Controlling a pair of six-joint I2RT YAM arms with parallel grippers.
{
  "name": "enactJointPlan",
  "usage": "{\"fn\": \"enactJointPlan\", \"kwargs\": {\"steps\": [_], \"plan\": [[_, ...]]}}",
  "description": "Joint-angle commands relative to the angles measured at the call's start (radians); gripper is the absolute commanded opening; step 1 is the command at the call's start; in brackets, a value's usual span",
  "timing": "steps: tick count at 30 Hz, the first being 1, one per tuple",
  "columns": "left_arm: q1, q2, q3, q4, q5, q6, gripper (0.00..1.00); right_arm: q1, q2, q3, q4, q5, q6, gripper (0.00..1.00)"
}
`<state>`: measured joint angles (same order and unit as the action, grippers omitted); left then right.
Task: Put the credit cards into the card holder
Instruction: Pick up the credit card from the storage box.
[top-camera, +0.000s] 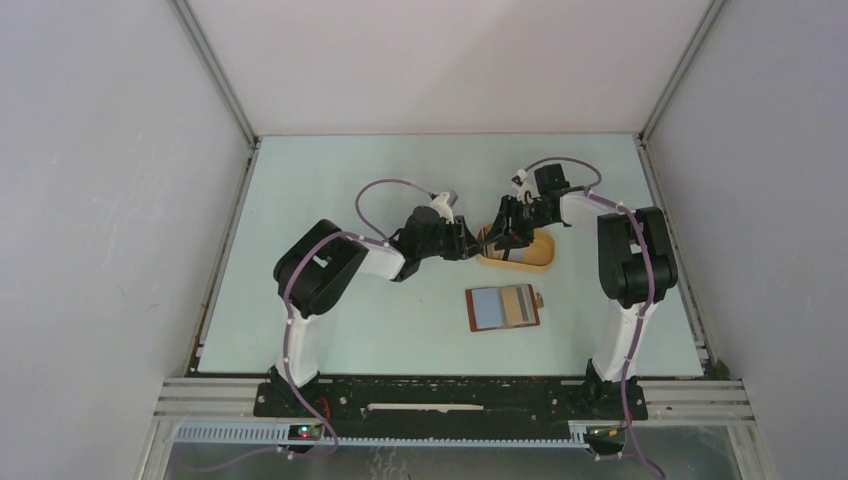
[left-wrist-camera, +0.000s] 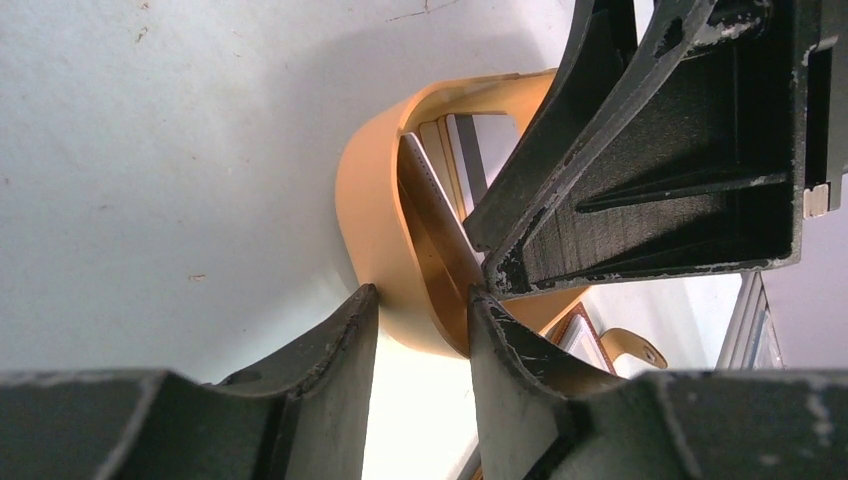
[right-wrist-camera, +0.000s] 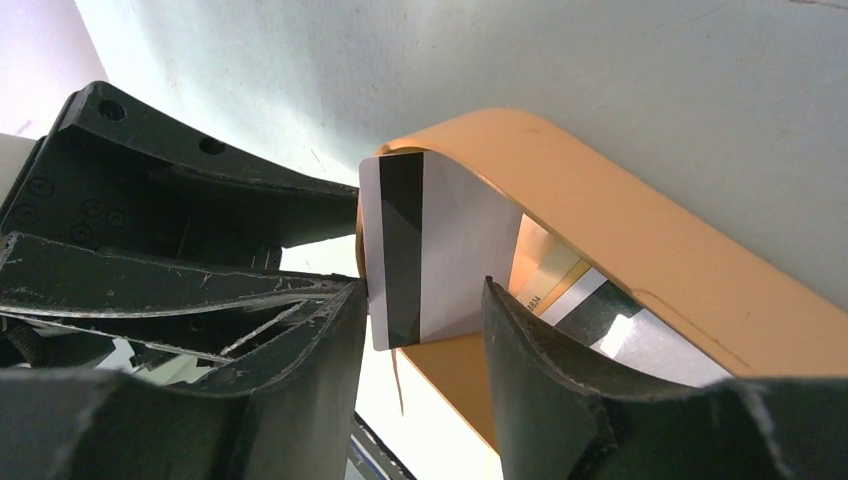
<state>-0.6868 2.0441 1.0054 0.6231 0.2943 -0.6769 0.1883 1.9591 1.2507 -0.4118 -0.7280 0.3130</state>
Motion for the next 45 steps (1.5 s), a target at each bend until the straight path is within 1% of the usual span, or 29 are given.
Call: {"fn": "enactJointPlan", "kwargs": {"steps": [1, 8, 18, 24, 31, 32, 40, 43, 45], "plan": [[-0.009, 0.033, 0.064, 0.008, 0.058, -0.005, 0.44, 0.019, -0.001, 0.038, -0.016, 0.04, -0.034, 0.56], [-0.011, 0.046, 0.085, 0.007, 0.088, -0.005, 0.49, -0.006, 0.014, 0.037, -0.015, -0.014, -0.018, 0.62], [-0.02, 0.057, 0.105, 0.007, 0.112, -0.001, 0.52, -0.065, 0.035, 0.003, 0.053, -0.123, 0.093, 0.63], [-0.032, 0.063, 0.123, -0.002, 0.124, 0.011, 0.52, -0.067, 0.023, -0.008, 0.052, -0.06, 0.103, 0.61], [-0.037, 0.07, 0.154, -0.038, 0.126, 0.026, 0.55, -0.037, 0.016, 0.015, -0.022, 0.083, 0.029, 0.53], [-0.036, 0.071, 0.157, -0.043, 0.125, 0.029, 0.56, -0.028, 0.013, 0.019, -0.03, 0.098, 0.016, 0.49], [-0.037, 0.077, 0.176, -0.076, 0.106, 0.036, 0.58, -0.006, -0.025, 0.033, -0.061, 0.171, -0.041, 0.4], [-0.036, 0.082, 0.191, -0.103, 0.1, 0.039, 0.6, -0.009, -0.03, 0.036, -0.073, 0.178, -0.064, 0.4], [-0.037, 0.084, 0.201, -0.116, 0.095, 0.042, 0.61, -0.009, -0.028, 0.041, -0.08, 0.166, -0.076, 0.42]]}}
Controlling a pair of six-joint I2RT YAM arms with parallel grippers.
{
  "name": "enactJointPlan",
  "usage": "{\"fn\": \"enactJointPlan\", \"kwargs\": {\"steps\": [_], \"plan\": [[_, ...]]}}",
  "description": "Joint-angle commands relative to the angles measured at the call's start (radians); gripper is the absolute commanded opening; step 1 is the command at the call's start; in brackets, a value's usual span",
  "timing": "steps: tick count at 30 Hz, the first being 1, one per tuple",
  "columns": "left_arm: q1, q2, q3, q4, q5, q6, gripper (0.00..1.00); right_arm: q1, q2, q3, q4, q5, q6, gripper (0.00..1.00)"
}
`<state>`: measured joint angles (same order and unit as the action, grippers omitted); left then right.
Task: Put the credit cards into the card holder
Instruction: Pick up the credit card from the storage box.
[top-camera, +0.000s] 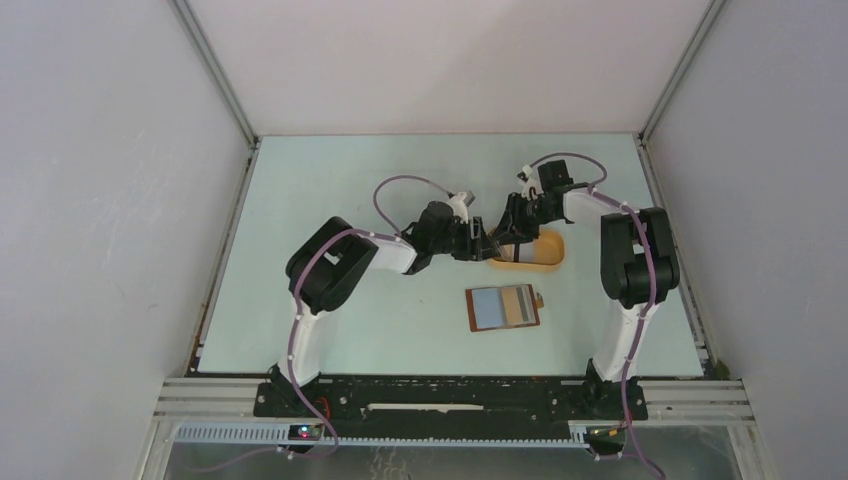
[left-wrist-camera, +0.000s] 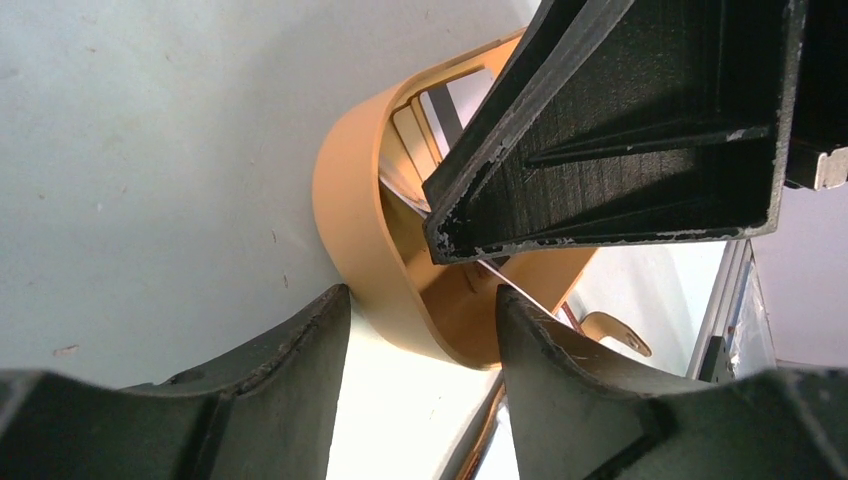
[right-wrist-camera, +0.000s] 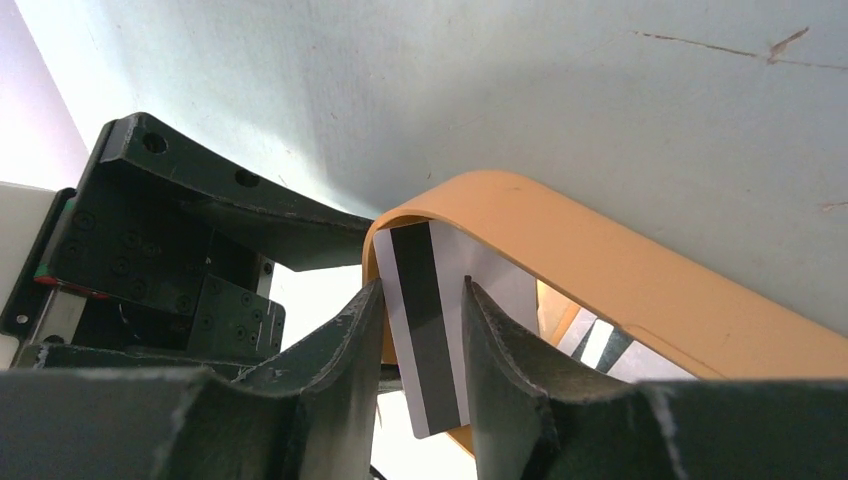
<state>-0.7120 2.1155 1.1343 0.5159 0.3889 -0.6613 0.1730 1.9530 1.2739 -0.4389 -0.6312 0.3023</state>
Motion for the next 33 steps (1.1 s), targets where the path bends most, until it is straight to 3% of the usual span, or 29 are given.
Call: {"fn": "enactJointPlan", "kwargs": {"steps": [1, 14, 33], "plan": [[-0.011, 0.012, 0.077, -0.016, -0.003, 0.026, 0.62, 0.005, -0.019, 0.021, -0.058, 0.059, -0.072, 0.43], [-0.011, 0.029, 0.142, -0.086, -0.04, 0.033, 0.64, -0.035, -0.004, 0.053, -0.11, 0.012, -0.141, 0.47], [-0.012, 0.076, 0.226, -0.151, -0.056, 0.036, 0.66, -0.112, 0.015, 0.072, -0.176, -0.203, -0.221, 0.69]]}}
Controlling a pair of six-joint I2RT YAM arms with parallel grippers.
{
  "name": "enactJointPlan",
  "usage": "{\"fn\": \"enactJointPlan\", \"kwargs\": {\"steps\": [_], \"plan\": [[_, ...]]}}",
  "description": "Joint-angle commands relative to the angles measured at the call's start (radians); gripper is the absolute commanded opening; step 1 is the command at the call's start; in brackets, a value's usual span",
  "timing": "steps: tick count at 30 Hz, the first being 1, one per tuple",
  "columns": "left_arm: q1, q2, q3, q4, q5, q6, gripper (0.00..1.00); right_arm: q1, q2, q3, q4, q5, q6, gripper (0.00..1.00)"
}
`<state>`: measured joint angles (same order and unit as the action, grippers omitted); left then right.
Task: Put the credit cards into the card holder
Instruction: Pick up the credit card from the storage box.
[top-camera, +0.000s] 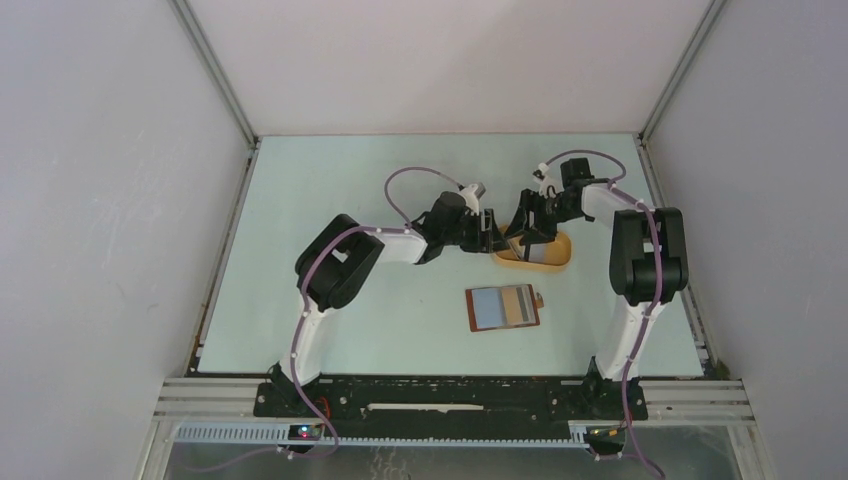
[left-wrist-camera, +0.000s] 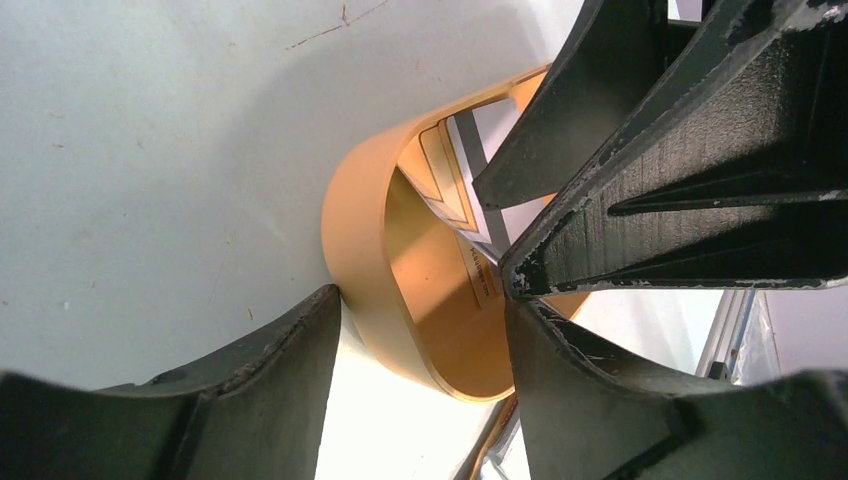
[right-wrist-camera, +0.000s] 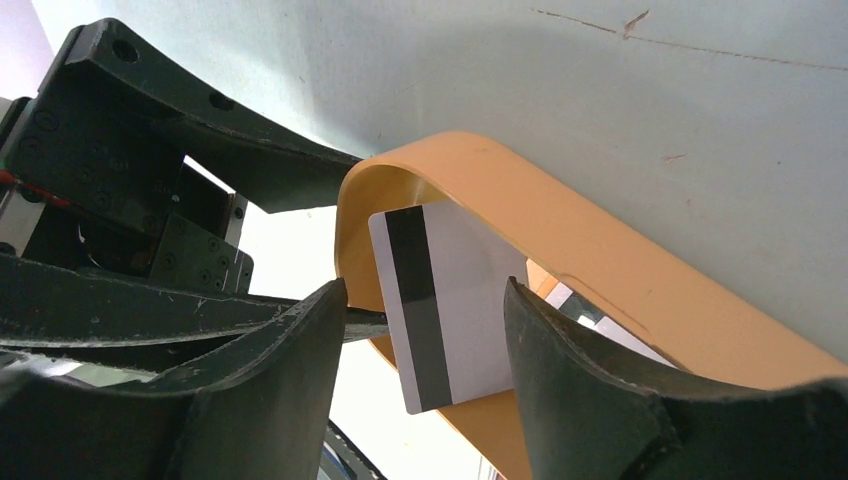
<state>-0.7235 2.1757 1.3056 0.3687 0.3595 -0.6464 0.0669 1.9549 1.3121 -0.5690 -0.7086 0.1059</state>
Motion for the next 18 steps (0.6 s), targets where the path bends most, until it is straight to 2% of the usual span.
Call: {"fn": "enactJointPlan", "kwargs": {"steps": [1, 10, 18], "plan": [[-0.001, 0.018, 0.057, -0.005, -0.025, 0.021, 0.66, -0.011, 0.017, 0.033, -0.048, -0.137, -0.029, 0.7], [0.001, 0.042, 0.079, -0.004, -0.003, 0.01, 0.66, -0.059, 0.051, 0.034, -0.085, -0.264, -0.088, 0.75], [0.0, 0.057, 0.098, -0.006, 0.006, -0.001, 0.66, -0.059, 0.051, 0.047, -0.122, -0.261, -0.136, 0.76]]}}
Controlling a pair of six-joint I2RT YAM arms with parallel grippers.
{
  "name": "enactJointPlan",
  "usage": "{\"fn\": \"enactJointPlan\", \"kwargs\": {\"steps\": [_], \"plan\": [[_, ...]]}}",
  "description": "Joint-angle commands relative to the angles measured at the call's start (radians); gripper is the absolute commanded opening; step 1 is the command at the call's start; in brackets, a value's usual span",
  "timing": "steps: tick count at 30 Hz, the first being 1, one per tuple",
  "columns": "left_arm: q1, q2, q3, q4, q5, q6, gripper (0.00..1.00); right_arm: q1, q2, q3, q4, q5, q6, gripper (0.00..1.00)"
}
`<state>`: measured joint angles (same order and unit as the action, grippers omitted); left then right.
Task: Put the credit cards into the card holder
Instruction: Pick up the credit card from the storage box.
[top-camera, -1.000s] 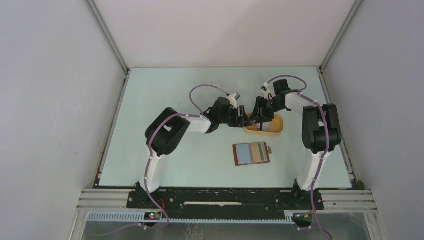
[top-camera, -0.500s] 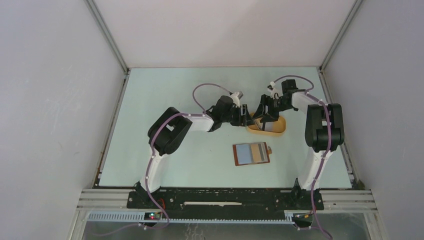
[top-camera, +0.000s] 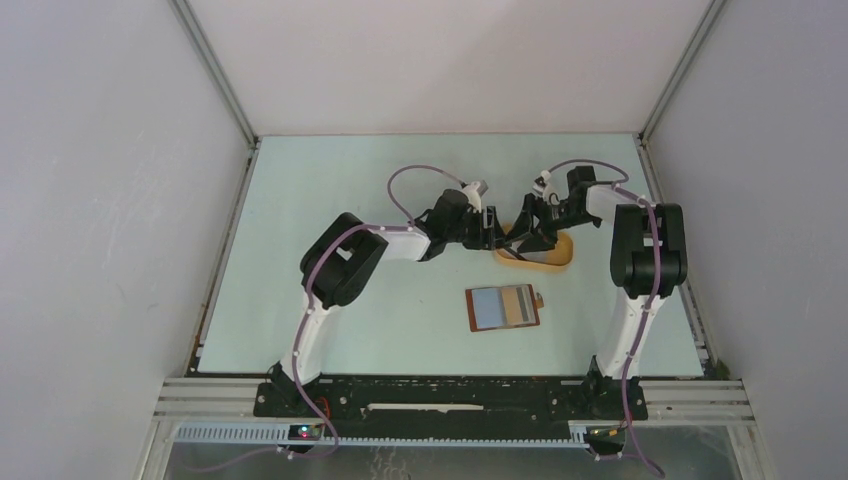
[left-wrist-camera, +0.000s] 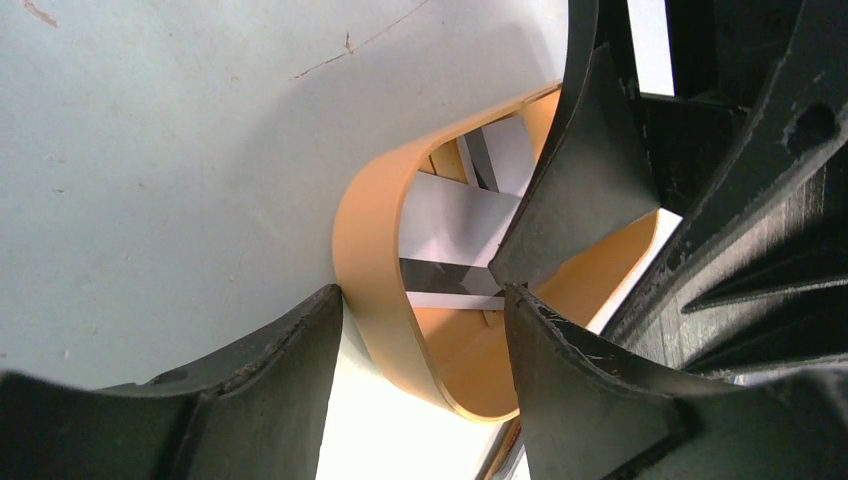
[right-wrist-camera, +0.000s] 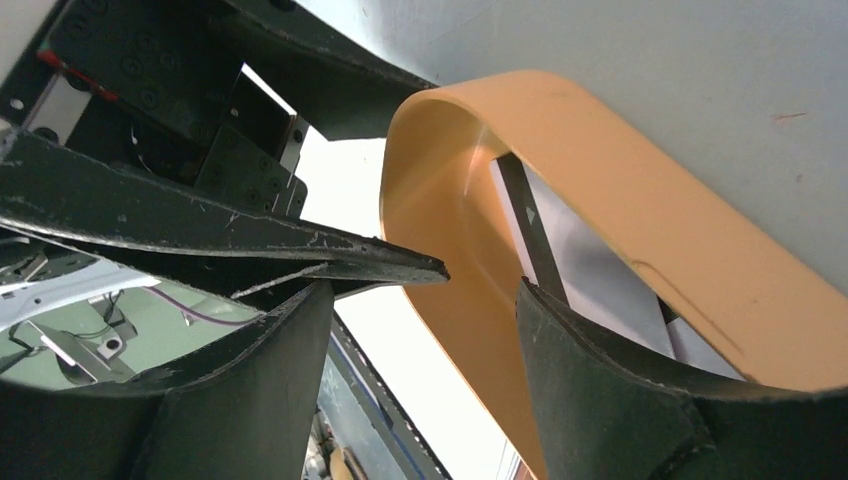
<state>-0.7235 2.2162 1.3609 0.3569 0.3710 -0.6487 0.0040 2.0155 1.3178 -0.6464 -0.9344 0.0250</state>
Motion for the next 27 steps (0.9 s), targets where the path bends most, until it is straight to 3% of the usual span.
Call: {"fn": "enactJointPlan", "kwargs": {"steps": [1, 7, 15, 21, 27], "plan": [[-0.001, 0.012, 0.037, 0.008, -0.007, 0.001, 0.66, 0.004, -0.024, 0.042, -0.044, -0.022, -0.061, 0.76], [0.008, -0.033, -0.03, 0.078, -0.011, 0.008, 0.65, 0.004, -0.157, 0.041, -0.043, 0.152, -0.144, 0.73], [0.006, -0.084, -0.106, 0.089, -0.046, -0.001, 0.56, 0.007, -0.233, 0.008, -0.072, 0.383, -0.158, 0.62], [-0.005, -0.138, -0.188, 0.094, -0.121, -0.05, 0.45, 0.076, -0.252, -0.066, -0.021, 0.62, -0.123, 0.63], [-0.017, -0.17, -0.261, 0.128, -0.183, -0.122, 0.4, 0.09, -0.216, -0.088, 0.018, 0.678, -0.065, 0.71]]}}
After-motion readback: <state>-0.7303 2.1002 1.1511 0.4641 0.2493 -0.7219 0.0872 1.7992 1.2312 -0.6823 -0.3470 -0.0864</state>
